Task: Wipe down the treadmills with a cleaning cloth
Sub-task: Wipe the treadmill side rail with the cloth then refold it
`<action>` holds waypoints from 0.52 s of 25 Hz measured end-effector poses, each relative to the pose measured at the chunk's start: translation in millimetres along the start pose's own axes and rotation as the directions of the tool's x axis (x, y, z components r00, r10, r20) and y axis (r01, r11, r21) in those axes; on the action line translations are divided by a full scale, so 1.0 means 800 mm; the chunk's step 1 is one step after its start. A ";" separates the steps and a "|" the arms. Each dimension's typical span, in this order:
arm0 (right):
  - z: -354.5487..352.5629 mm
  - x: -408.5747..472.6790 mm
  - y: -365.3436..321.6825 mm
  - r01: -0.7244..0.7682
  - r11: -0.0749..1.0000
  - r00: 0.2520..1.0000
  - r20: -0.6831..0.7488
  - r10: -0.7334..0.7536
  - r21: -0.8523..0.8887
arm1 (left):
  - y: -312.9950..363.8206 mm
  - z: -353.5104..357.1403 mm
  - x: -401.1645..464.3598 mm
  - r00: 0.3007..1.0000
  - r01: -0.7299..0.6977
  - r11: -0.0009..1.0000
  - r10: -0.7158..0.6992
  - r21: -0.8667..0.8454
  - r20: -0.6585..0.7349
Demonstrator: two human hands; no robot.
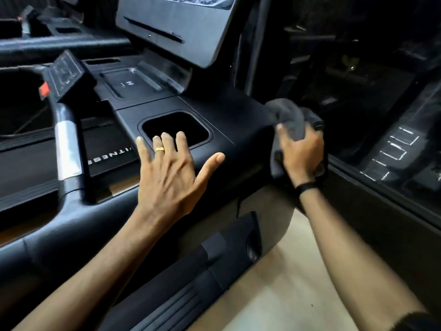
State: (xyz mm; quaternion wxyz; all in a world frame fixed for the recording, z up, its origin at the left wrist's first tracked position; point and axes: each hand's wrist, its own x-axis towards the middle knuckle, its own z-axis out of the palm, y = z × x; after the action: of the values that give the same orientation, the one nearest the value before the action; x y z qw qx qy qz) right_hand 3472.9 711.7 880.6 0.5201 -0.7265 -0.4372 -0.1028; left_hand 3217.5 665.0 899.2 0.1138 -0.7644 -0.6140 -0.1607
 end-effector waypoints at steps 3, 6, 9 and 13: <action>0.010 0.020 0.003 -0.150 0.988 0.989 -0.007 0.150 0.031 | -0.001 0.001 0.000 1.000 0.007 1.000 -0.008 0.030 0.020; 0.020 -0.098 -0.021 -0.036 0.976 0.984 -0.161 0.072 0.214 | 0.002 0.002 0.000 1.000 -0.014 0.999 0.013 0.039 0.018; 0.018 -0.170 0.004 0.053 0.930 0.988 -0.154 0.004 0.365 | 0.000 0.003 -0.006 0.999 -0.047 0.996 0.045 0.077 0.024; 0.027 -0.033 0.068 -0.357 0.811 0.858 -0.182 0.481 0.463 | 0.004 -0.003 -0.009 0.999 -0.039 0.994 0.036 0.105 0.029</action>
State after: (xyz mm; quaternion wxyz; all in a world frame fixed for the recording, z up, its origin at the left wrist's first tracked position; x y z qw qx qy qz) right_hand 3491.0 711.7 818.5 0.7298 -0.6553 -0.1949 0.0051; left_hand 3219.1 657.3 898.8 0.1488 -0.7706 -0.6088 -0.1157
